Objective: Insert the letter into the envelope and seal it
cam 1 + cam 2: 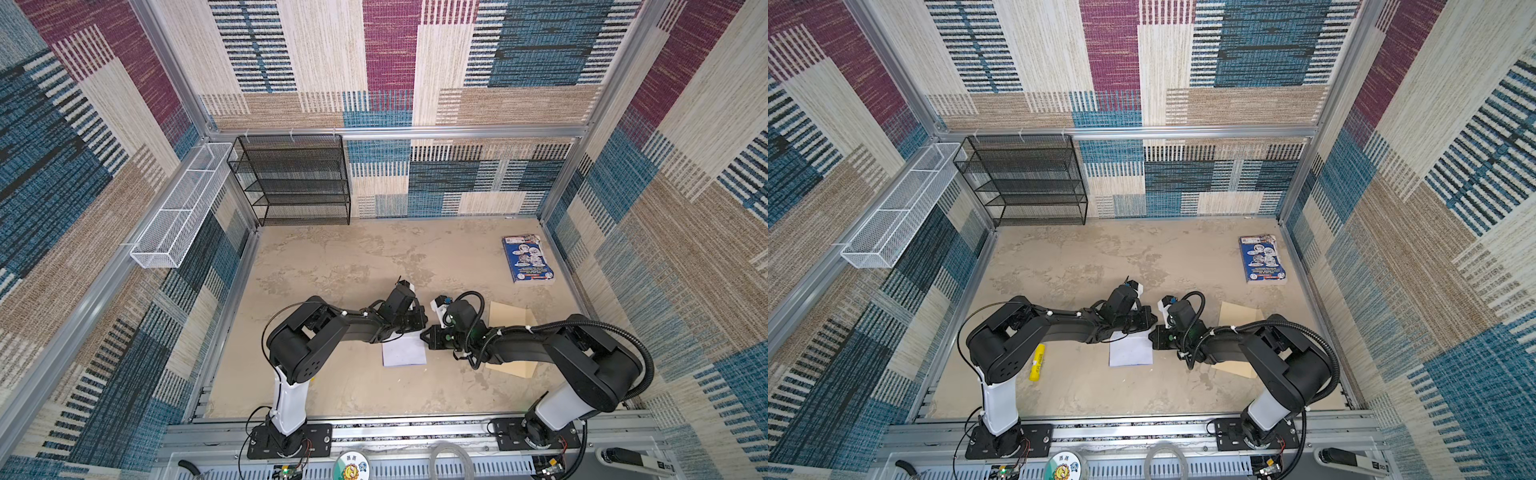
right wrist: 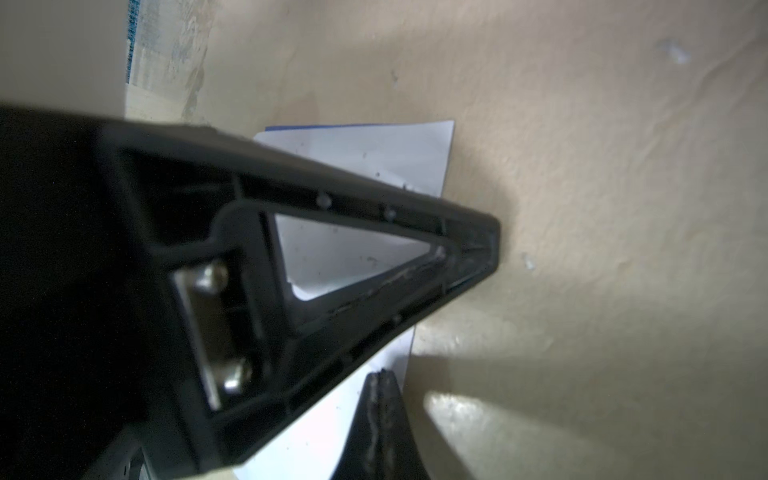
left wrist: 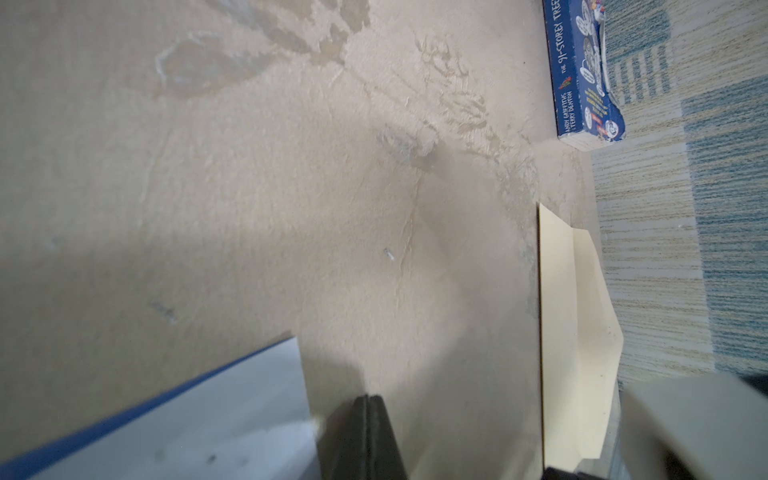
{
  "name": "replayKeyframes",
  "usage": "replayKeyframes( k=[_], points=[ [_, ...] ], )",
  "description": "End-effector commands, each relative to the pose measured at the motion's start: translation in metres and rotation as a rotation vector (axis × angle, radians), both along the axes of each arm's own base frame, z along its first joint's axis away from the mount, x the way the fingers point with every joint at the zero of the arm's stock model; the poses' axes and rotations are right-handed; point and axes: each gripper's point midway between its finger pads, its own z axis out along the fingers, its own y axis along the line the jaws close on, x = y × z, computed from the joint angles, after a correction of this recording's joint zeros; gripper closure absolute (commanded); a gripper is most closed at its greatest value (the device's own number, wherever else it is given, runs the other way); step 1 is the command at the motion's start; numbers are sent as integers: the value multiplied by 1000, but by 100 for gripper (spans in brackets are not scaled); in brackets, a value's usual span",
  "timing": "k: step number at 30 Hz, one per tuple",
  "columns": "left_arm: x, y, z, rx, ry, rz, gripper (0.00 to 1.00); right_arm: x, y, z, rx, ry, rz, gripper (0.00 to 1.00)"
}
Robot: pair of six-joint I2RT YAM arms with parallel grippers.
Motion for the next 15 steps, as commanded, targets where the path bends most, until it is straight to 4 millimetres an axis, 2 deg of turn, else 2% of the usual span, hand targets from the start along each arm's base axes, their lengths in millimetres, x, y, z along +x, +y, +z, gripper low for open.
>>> replayKeyframes(
  k=[1, 4, 6, 10, 12, 15],
  points=[
    [-22, 43, -45, 197, 118, 66, 100, -18, -16, -25, -90, 101, -18, 100],
    [-22, 42, -28, 161, 93, 65, 100, -16, -17, -27, -100, 100, -28, 100],
    [-21, 39, -5, 109, 56, 65, 99, -14, -18, -27, -107, 96, -32, 100],
    [-19, 38, 37, 57, -3, 63, 92, -13, -17, -25, -106, 93, -32, 100],
    [-19, 40, 45, 60, -16, 60, 91, -13, -17, -26, -106, 96, -29, 100],
    [-21, 34, 38, 62, 11, 27, 93, -13, -15, -26, -103, 99, -29, 100]
  ],
)
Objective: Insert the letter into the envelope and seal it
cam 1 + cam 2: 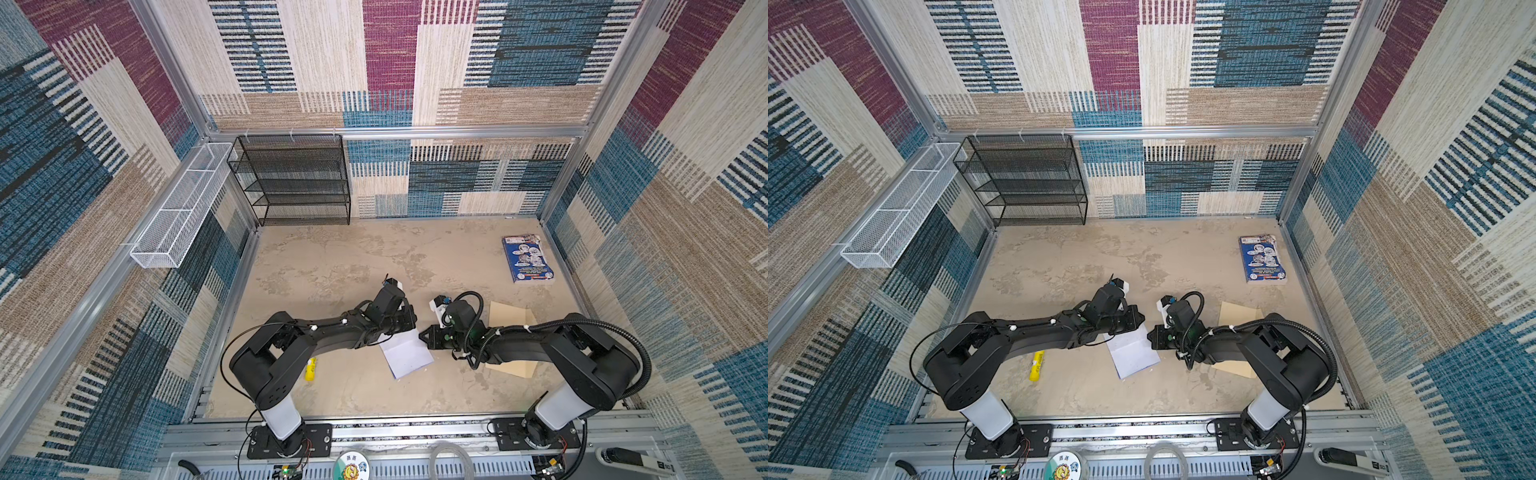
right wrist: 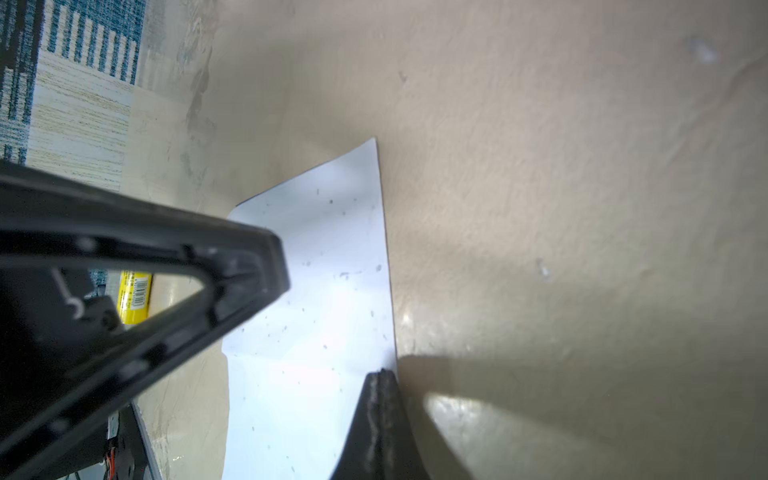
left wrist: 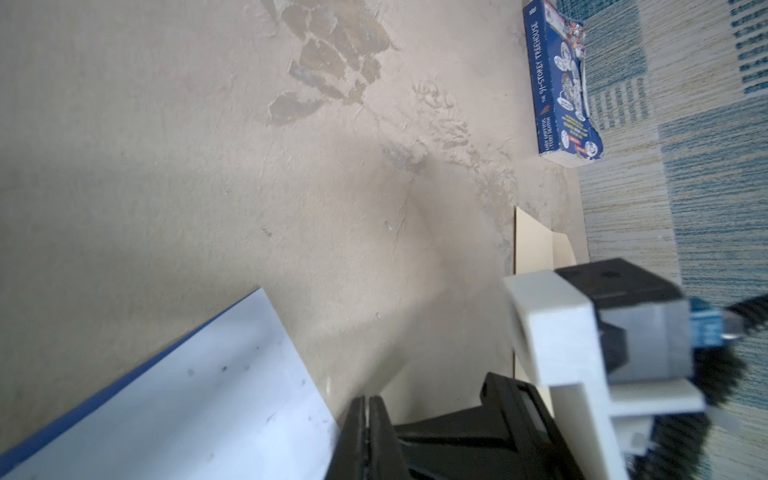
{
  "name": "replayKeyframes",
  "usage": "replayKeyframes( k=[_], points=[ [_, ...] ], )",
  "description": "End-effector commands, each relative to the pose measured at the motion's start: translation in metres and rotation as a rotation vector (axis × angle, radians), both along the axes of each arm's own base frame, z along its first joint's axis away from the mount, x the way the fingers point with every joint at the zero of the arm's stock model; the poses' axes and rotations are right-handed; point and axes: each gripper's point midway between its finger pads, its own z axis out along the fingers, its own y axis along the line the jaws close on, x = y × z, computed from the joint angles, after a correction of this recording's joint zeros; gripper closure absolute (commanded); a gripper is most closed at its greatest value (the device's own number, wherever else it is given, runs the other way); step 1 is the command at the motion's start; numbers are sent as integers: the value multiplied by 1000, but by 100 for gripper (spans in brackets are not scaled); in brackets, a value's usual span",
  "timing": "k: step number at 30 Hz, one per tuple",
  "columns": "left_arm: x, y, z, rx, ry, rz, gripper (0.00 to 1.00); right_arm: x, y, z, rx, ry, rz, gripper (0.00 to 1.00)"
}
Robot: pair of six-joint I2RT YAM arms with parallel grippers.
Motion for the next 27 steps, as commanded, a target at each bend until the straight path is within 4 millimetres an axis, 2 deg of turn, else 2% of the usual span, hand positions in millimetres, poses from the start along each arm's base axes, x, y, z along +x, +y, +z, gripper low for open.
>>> replayKeyframes(
  k=[1, 5, 10, 17, 22, 27],
  points=[
    [-8, 1, -19, 43, 59, -30, 95, -16, -19, -26, -105, 97, -24, 100],
    [-14, 2, -41, 62, 105, -25, 100, -16, -18, -25, -104, 94, -22, 100],
    [-17, 8, -56, 97, 124, -12, 100, -17, -18, -25, -102, 95, -19, 100],
    [-28, 36, -88, 191, 180, 60, 100, -23, -19, -23, -95, 93, -6, 100],
    [-33, 43, -99, 201, 198, 80, 100, -30, -17, -22, -92, 94, 20, 100],
    [-34, 46, -103, 203, 201, 91, 100, -39, -12, -23, -86, 100, 45, 100]
  ],
)
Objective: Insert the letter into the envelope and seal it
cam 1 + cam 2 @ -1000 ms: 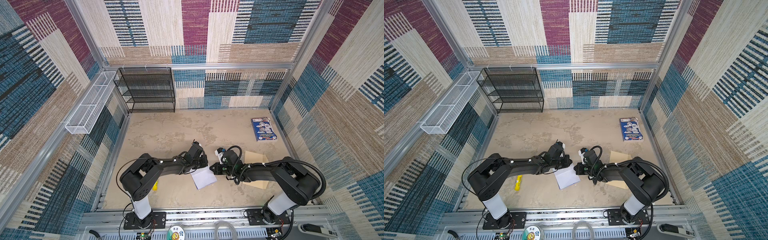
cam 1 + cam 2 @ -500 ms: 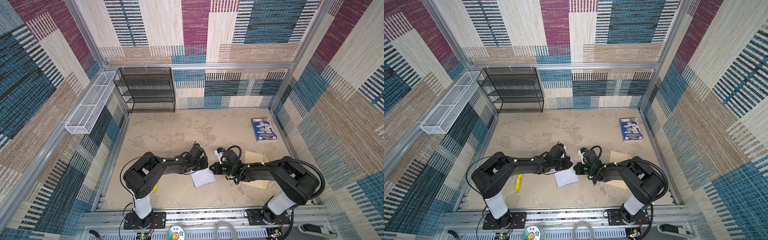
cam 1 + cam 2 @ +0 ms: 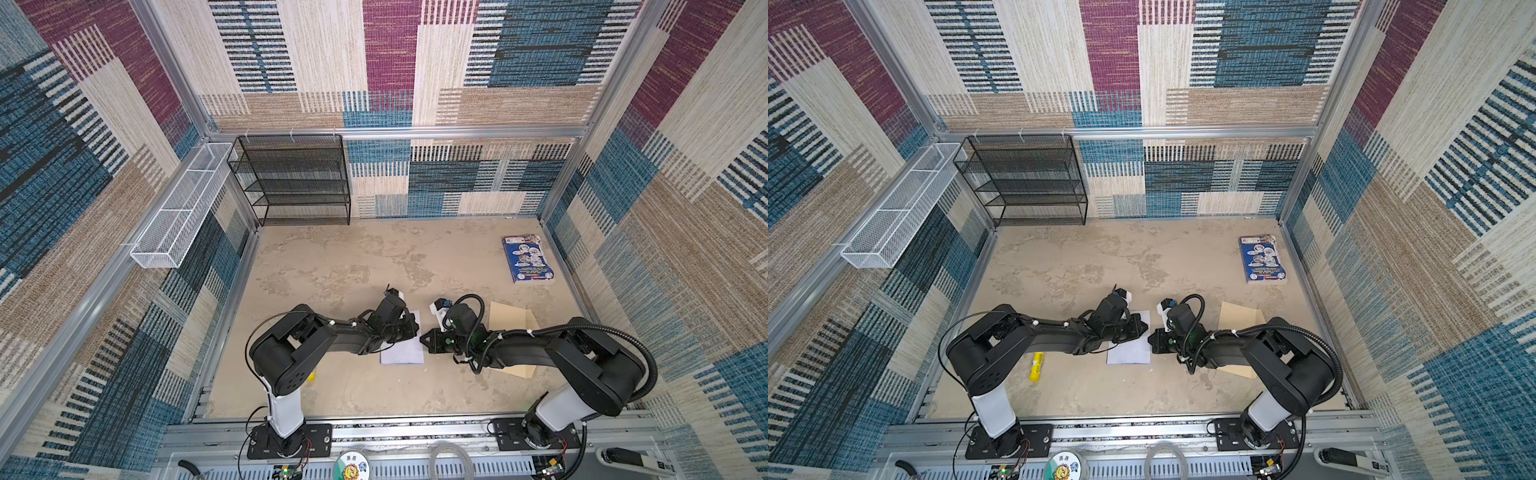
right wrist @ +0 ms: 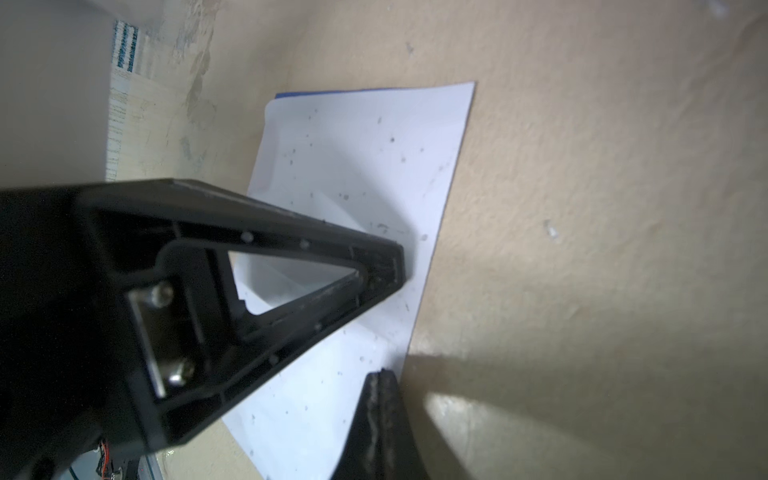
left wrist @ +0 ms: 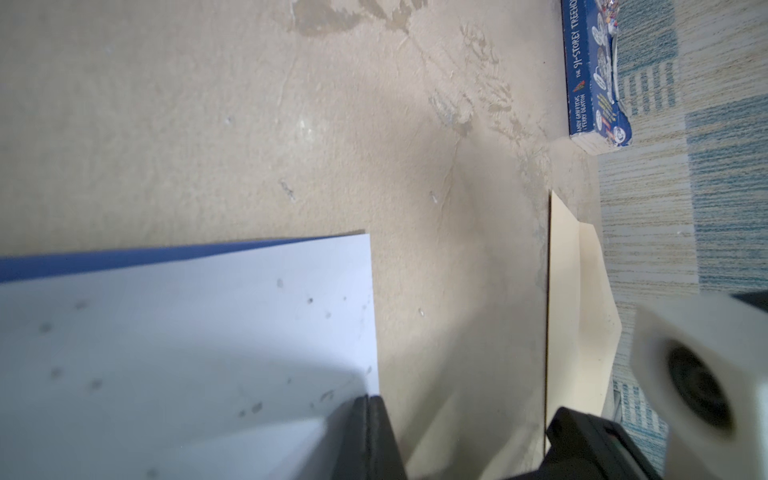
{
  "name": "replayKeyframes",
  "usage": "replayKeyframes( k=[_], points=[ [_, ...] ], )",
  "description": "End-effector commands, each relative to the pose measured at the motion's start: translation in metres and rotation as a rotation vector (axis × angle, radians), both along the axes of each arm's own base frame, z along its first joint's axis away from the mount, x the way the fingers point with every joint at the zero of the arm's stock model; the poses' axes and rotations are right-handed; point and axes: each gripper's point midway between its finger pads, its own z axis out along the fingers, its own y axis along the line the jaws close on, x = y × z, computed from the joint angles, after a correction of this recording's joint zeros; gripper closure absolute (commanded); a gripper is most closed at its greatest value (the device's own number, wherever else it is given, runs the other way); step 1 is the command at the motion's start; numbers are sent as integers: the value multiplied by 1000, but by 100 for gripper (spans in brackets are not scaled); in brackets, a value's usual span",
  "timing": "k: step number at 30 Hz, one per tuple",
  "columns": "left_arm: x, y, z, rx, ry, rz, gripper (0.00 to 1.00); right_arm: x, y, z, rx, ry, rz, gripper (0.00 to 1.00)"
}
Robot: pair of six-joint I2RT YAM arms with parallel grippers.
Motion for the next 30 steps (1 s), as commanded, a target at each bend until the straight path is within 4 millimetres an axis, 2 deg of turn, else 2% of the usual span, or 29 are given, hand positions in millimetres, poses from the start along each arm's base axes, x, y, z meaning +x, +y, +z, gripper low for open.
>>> replayKeyframes(
  k=[1, 14, 25, 28, 30],
  points=[
    [-24, 46, -49, 224, 136, 69, 100, -26, -13, -24, -89, 109, 22, 100],
    [-25, 49, -55, 230, 139, 80, 100, -52, -13, -24, -87, 131, 46, 100],
    [-24, 49, -59, 214, 132, 95, 100, -90, -4, -26, -95, 166, 103, 100],
    [-23, 44, -55, 181, 120, 86, 100, -87, -10, -23, -113, 149, 75, 100],
    [-21, 35, -46, 138, 103, 59, 100, -76, -15, -11, -129, 100, 34, 98]
  ],
)
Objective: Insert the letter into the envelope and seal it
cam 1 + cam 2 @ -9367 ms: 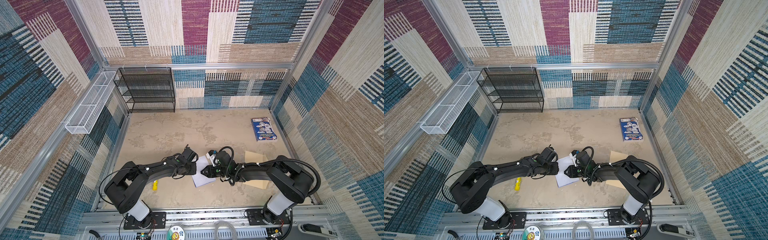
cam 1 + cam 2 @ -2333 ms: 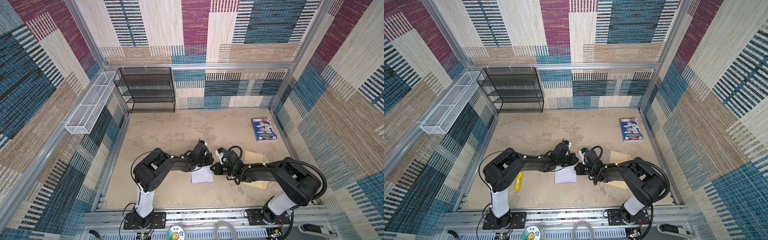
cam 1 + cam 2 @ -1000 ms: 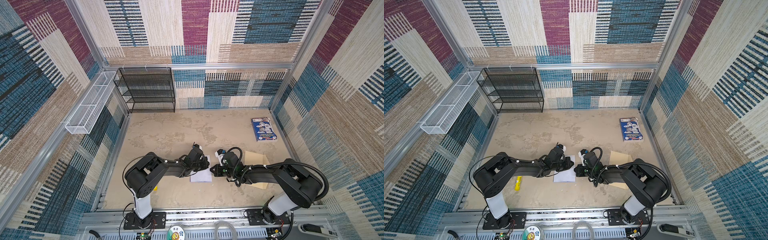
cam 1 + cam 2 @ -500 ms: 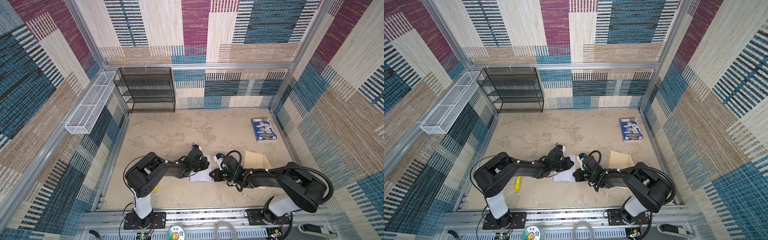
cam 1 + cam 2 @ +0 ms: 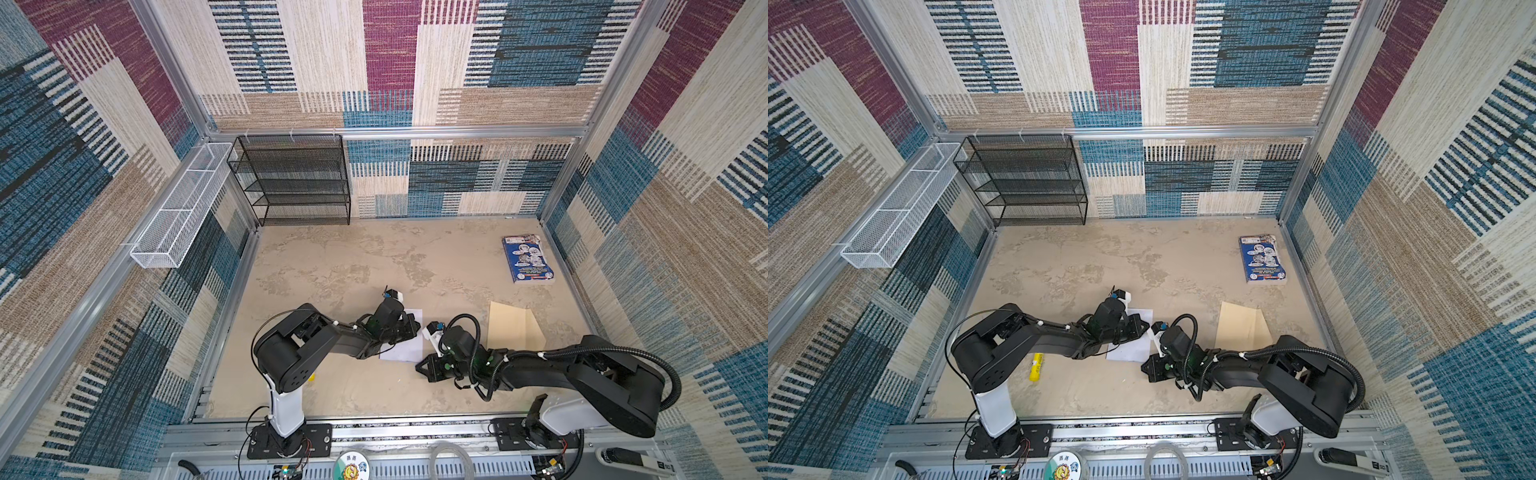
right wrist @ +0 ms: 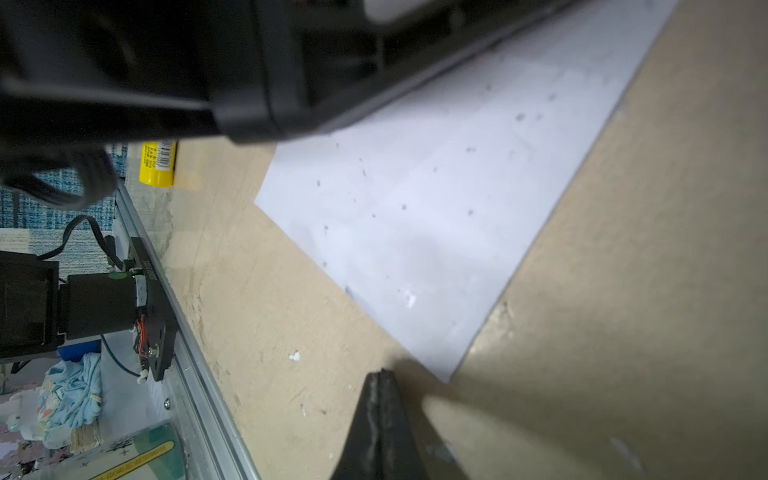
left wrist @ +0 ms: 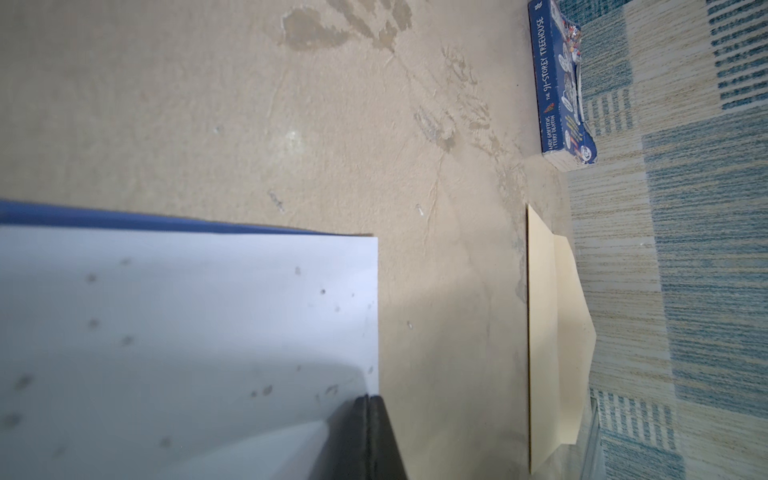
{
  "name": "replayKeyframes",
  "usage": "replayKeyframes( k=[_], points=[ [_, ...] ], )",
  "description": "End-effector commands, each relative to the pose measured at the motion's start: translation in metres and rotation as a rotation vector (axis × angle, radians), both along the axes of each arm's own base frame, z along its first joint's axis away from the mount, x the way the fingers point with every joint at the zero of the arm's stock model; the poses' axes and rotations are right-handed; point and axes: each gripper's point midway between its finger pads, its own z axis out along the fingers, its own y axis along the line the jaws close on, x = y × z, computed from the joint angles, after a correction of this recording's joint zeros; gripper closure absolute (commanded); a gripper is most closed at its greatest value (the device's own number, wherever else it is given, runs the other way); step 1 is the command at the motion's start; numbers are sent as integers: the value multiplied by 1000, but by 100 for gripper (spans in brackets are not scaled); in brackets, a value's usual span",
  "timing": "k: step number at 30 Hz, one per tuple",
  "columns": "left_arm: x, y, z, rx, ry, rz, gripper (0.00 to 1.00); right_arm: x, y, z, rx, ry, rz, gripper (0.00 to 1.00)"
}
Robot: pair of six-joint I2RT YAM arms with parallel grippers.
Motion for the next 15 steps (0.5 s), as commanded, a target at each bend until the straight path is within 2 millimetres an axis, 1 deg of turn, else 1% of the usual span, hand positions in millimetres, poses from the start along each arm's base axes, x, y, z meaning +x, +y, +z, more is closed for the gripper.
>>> replayKeyframes(
  k=[1, 2, 4, 5, 7, 9, 12, 14, 15],
  points=[
    [-23, 33, -43, 177, 131, 21, 100, 11, -25, -1, -110, -12, -88, 92],
    [-22, 28, -38, 158, 122, 5, 100, 19, -26, 8, -100, -33, -99, 83],
    [-18, 17, -27, 126, 105, -25, 100, 38, -31, 25, -67, -66, -121, 59],
    [-17, 15, -23, 116, 100, -30, 100, 45, -35, 28, -53, -71, -127, 52],
    [-15, 8, -13, 89, 88, -47, 100, 61, -40, 35, -30, -79, -132, 46],
    [-14, -2, 0, 53, 69, -84, 98, 69, -36, 41, -33, -119, -90, 42],
    [-11, -15, 23, 9, 39, -134, 90, 80, -30, 43, -61, -191, -16, 37],
    [-10, -18, 38, 2, 18, -148, 85, 85, -29, 44, -76, -219, 14, 37],
    [-9, -17, 47, 1, 4, -149, 81, 86, -29, 44, -79, -228, 27, 36]
  ],
)
